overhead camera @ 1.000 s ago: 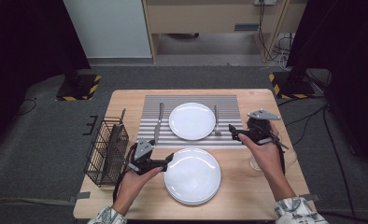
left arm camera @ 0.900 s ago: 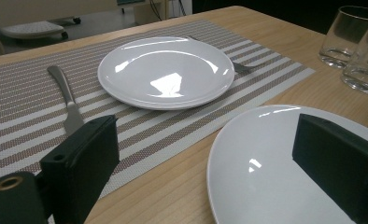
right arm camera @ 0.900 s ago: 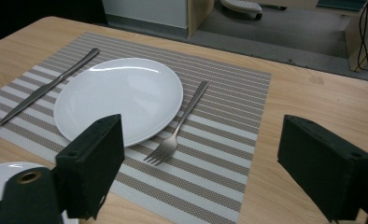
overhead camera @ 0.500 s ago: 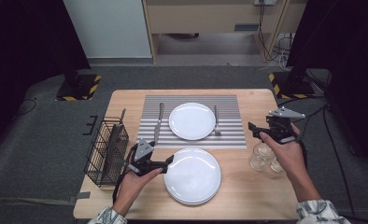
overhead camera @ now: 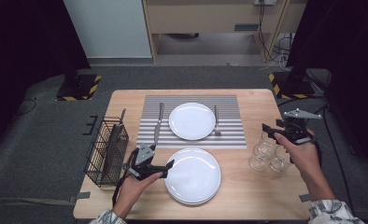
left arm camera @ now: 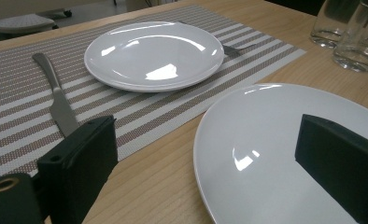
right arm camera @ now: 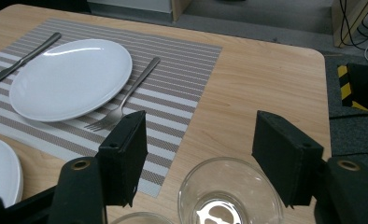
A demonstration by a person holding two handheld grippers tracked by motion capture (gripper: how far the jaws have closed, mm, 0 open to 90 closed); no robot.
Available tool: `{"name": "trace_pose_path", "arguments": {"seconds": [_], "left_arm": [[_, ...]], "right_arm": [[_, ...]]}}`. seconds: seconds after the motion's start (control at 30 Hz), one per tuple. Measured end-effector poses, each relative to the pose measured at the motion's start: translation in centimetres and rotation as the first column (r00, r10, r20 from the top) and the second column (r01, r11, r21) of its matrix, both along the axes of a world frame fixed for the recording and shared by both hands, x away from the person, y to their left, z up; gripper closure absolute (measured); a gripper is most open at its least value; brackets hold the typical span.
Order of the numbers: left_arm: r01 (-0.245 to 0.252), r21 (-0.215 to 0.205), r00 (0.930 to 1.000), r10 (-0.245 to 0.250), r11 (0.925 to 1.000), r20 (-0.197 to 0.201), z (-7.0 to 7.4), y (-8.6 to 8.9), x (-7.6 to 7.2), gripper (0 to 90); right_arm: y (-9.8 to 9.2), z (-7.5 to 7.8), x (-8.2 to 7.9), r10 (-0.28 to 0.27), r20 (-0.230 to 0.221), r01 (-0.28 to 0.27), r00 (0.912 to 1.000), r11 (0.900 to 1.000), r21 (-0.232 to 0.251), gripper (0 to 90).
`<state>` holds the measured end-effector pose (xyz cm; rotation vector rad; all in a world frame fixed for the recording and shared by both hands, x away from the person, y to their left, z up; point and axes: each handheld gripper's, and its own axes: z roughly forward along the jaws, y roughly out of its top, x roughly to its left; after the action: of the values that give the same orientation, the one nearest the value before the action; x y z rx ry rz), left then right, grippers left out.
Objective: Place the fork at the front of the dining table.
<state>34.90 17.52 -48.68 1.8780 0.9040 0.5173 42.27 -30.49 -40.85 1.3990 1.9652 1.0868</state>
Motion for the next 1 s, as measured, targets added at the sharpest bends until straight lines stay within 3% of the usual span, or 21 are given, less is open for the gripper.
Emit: {"name": "trace_pose_path", "arguments": {"seconds": [0.4,0.73,1.0], "left_arm": [[-0.023,-0.015,0.9997,0.023,0.9996,0.003,0.1,0.6,0.1,5.3],[-0.031,-0.019,0.9995,0.031,0.9994,0.0,0.1,0.9,0.2,5.7],[-0.04,-0.02,0.9992,0.04,0.999,0.001,0.2,1.2,0.3,5.8]], "right_arm": [[-1.3,-0.5,0.2,-0.017,-0.02,0.017,0.9997,1.0,0.007,40.7],[-3.4,-1.3,0.0,-0.034,-0.036,0.034,0.9988,0.999,-0.014,51.7],[-4.4,-2.0,0.2,-0.028,-0.052,0.027,0.9982,0.999,-0.025,53.6]]}}
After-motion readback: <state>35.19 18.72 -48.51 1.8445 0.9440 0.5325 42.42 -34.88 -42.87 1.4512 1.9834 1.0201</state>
